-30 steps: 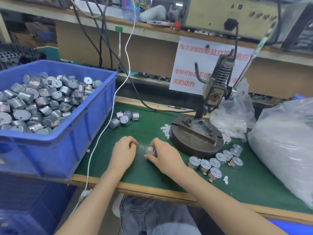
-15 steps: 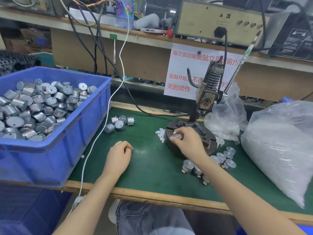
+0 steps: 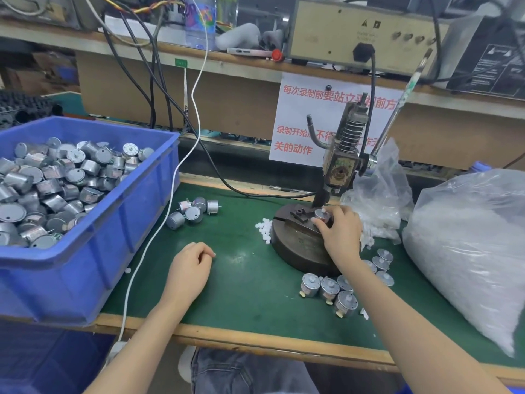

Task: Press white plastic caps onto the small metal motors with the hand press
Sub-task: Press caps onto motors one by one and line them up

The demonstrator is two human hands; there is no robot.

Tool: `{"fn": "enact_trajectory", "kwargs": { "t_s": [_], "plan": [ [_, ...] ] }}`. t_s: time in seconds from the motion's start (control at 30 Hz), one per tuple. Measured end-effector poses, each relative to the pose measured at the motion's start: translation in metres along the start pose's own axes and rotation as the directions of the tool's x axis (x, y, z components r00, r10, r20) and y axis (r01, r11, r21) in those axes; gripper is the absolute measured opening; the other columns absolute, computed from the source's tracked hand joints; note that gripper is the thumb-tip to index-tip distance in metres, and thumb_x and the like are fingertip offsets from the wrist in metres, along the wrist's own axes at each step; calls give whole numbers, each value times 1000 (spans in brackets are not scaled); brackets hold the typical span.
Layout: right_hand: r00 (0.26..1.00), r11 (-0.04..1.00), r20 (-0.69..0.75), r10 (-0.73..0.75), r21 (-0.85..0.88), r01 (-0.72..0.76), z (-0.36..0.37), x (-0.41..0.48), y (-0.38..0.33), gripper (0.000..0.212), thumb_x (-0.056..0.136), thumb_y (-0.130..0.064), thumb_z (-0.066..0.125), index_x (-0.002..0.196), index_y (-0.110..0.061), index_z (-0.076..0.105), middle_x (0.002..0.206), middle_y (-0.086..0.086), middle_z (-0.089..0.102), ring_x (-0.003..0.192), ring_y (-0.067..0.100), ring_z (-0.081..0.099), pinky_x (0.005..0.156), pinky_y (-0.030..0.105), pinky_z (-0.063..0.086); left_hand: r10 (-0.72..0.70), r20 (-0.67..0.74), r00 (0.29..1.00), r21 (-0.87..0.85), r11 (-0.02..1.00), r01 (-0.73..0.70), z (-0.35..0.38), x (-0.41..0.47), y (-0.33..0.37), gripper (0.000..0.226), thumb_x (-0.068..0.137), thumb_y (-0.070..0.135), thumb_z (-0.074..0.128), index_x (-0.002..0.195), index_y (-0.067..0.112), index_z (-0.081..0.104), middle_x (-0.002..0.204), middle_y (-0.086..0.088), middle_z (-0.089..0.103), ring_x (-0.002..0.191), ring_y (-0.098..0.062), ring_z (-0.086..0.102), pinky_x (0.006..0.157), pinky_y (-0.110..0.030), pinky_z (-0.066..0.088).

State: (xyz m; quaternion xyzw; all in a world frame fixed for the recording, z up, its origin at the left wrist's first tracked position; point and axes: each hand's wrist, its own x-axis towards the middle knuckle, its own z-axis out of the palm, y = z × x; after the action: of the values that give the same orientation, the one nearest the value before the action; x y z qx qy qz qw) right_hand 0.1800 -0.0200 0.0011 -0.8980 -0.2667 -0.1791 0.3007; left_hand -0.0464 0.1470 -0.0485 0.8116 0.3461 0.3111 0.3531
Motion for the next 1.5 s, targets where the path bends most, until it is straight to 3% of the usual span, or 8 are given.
{"fn": "enact_trajectory", "kwargs": {
  "t_s": [0.33, 0.53, 0.63, 0.73, 0.87, 1.0, 1.17, 1.5],
  "plan": [
    [985, 977, 169, 22, 206, -57, -8, 5, 3, 69, 82, -48, 64, 138, -14, 41, 133, 11, 42, 124, 26, 39, 105, 42, 35, 7, 42, 999, 61, 998, -9, 1, -1, 1, 25, 88, 2, 46, 75, 19, 60, 80, 9, 49, 79, -15, 49, 72, -28, 32],
    [962, 664, -4, 273, 724, -185, -40, 17, -6, 60, 93, -14, 44, 148, -18, 19, 146, 3, 31, 122, 13, 40, 93, 20, 38, 53, 81, 995, 185, 981, -67, 2, -1, 3, 17, 87, 7, 48, 79, 21, 52, 80, 7, 45, 70, -13, 47, 63, -29, 32],
    [949, 591, -52, 309, 793, -149, -69, 45, -17, 56, 94, -10, 41, 146, -12, 22, 148, 5, 31, 133, 16, 34, 108, 27, 30, 79, 84, 993, 262, 960, -99, 3, -3, 6, 10, 86, 8, 48, 85, 17, 51, 83, 5, 45, 75, -15, 43, 62, -29, 33],
    [964, 561, -30, 265, 818, -129, -97, 72, -35, 43, 94, -13, 42, 136, -11, 38, 129, 3, 50, 106, 6, 50, 89, 14, 38, 76, 86, 993, 287, 953, -98, 4, -4, 7, 9, 86, 9, 48, 85, 18, 50, 85, 4, 46, 77, -15, 42, 63, -29, 33],
    [953, 470, 49, 299, 862, -192, -126, 100, -58, 8, 91, -15, 45, 97, -19, 48, 85, -9, 45, 81, 8, 43, 77, 26, 34, 67, 91, 994, 295, 951, -91, 3, -4, 7, 9, 87, 10, 48, 85, 19, 50, 85, 4, 46, 78, -15, 44, 63, -29, 33],
    [950, 421, 73, 303, 884, -202, -141, 94, -61, 23, 92, -19, 47, 114, -16, 49, 95, -2, 48, 87, 12, 46, 77, 26, 37, 73, 89, 993, 298, 950, -96, 3, -4, 8, 10, 86, 10, 48, 84, 20, 49, 85, 5, 46, 78, -15, 44, 63, -29, 32],
    [982, 455, -16, 190, 888, -73, -134, 51, -39, 19, 88, -10, 52, 73, -20, 44, 80, -4, 48, 84, 12, 47, 80, 26, 39, 77, 84, 993, 317, 943, -100, 4, -4, 7, 10, 86, 9, 48, 85, 20, 49, 86, 5, 47, 80, -16, 45, 61, -30, 32],
    [964, 356, -52, 262, 933, -46, -126, 47, -46, 26, 92, -11, 48, 69, -22, 42, 64, -9, 40, 70, 9, 42, 88, 40, 45, 89, 71, 993, 317, 942, -107, 5, -3, 6, 12, 85, 9, 50, 82, 21, 49, 81, 7, 44, 75, -15, 45, 58, -29, 30]
  ]
}}
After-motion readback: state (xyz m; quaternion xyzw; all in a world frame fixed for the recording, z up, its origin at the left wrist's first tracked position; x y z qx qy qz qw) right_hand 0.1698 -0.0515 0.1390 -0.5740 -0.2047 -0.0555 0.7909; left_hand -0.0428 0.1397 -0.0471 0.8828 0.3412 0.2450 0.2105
